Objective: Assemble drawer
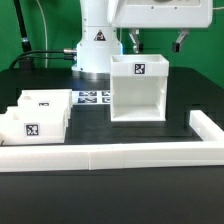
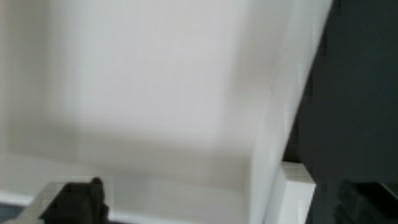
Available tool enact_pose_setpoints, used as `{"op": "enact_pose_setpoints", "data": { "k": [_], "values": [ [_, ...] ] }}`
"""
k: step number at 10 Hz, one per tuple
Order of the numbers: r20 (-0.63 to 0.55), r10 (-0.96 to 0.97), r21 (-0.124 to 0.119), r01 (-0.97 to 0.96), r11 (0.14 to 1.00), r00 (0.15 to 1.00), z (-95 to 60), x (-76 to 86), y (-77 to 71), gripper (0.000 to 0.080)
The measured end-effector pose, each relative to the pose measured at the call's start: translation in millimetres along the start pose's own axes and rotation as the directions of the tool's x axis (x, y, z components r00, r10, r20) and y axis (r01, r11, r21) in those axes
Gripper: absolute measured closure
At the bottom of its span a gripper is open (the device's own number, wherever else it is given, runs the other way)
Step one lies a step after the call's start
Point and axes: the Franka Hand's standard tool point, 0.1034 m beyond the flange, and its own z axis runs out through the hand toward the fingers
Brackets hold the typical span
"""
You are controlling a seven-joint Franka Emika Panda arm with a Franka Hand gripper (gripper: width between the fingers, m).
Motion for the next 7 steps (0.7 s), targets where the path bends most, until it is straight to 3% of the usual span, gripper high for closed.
{"op": "enact_pose_setpoints", "data": {
  "k": [4, 7],
  "values": [
    [0.001, 0.001, 0.000, -0.001, 1.000, 1.000, 0.6, -0.2, 0.1, 0.0150],
    [0.019, 0.146, 0.089, -0.147, 0.985, 0.989, 12.5, -14.4, -8.5, 0.0150]
  ]
}}
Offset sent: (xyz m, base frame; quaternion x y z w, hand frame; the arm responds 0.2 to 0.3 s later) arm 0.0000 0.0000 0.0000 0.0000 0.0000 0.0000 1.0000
